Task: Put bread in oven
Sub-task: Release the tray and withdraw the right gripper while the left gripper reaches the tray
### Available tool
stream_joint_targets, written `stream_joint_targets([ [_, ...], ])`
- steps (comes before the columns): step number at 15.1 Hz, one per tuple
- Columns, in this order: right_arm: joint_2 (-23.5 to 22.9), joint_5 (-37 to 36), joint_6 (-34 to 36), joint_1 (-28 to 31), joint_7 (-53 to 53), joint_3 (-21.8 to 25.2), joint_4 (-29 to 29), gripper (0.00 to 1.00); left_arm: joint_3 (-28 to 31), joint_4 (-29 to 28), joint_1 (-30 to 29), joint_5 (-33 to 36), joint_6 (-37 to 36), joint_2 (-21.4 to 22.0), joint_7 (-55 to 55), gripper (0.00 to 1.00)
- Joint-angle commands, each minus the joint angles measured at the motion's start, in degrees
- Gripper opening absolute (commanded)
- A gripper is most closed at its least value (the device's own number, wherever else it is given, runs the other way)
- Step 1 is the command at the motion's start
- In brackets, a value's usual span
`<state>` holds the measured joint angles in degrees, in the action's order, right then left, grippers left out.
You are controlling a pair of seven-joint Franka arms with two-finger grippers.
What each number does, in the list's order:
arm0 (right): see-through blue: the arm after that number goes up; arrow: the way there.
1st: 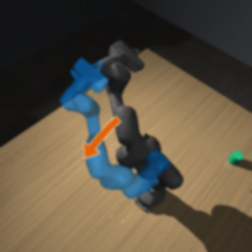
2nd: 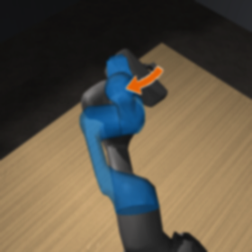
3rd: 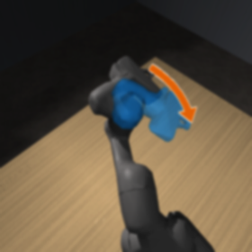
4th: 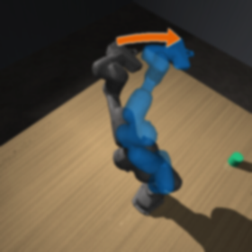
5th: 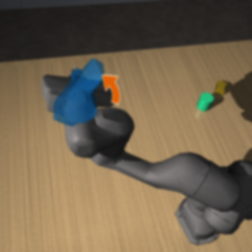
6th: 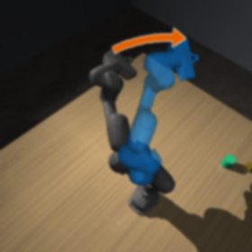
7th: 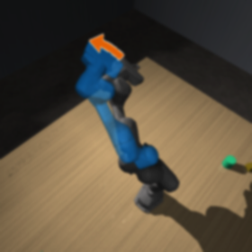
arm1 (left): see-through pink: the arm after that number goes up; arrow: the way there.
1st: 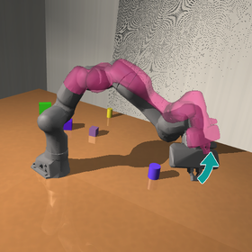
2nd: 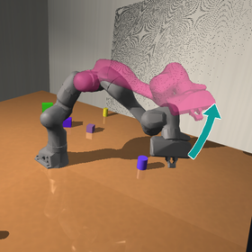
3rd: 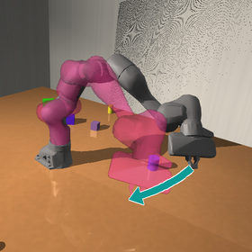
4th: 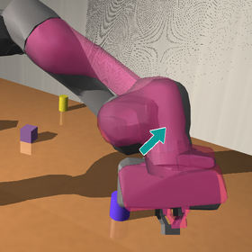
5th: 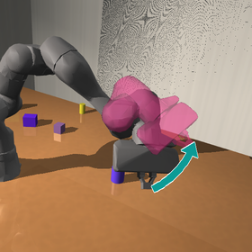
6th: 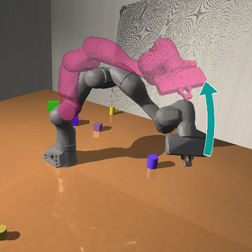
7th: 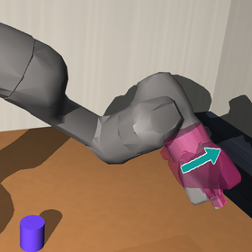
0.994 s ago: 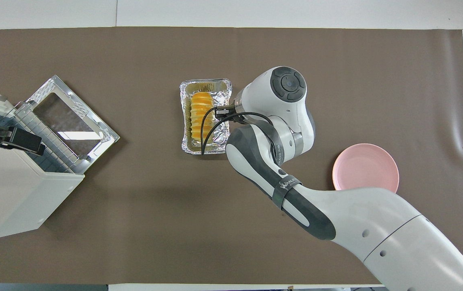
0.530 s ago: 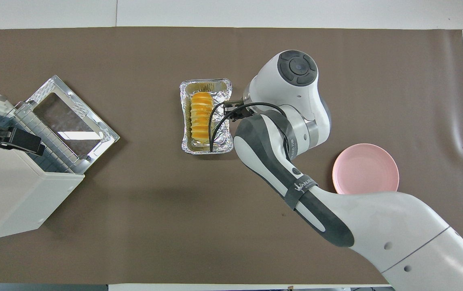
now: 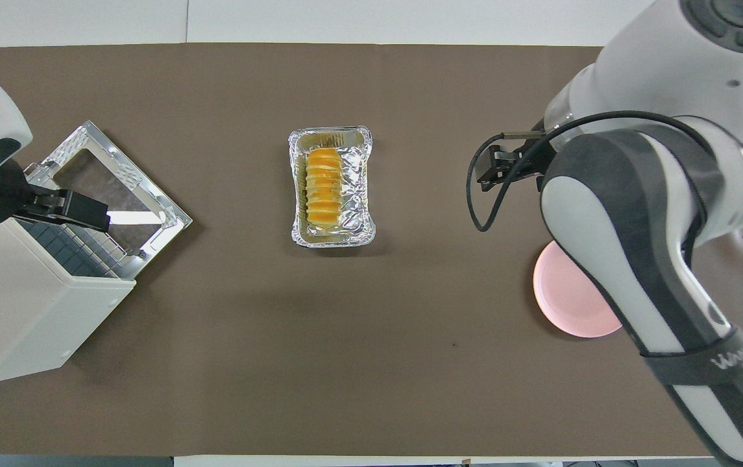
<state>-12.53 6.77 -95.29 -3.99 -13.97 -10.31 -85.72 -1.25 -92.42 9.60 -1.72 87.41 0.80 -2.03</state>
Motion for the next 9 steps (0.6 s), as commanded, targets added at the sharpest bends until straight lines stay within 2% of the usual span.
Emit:
stream_joint_targets([
  [1, 5.0, -0.9, -0.2, 7.7, 1.7, -0.7, -3.0, 1.0, -0.1, 8.8, 3.7, 1.1, -0.3, -8.7, 4.7, 1.0],
  [4, 8.7, -2.1, 0.1, 12.3, 6.7, -0.6, -3.1, 1.0, 0.5, 24.5, 10.2, 1.4, -4.6, -22.3, 14.1, 1.0],
  [5, 9.4, -3.9, 0.5, 12.9, 8.3, -0.6, -3.1, 1.0, 0.6, 28.1, 11.5, 1.3, -4.8, -25.5, 16.7, 1.0],
  [7, 10.5, -5.2, 2.6, 13.0, 8.3, -0.6, -3.1, 1.0, 0.6, 30.5, 15.3, 1.3, -2.4, -29.4, 23.9, 1.0],
  [8, 10.8, -5.2, 3.5, 13.2, 8.1, -0.6, -3.6, 1.0, 0.5, 29.8, 17.6, 1.6, 1.2, -30.0, 30.4, 1.0],
  [9, 11.8, -5.2, 3.2, 13.6, 8.0, -0.6, -5.7, 1.0, 0.5, 26.9, 20.3, 2.3, 5.4, -30.0, 33.7, 1.0],
])
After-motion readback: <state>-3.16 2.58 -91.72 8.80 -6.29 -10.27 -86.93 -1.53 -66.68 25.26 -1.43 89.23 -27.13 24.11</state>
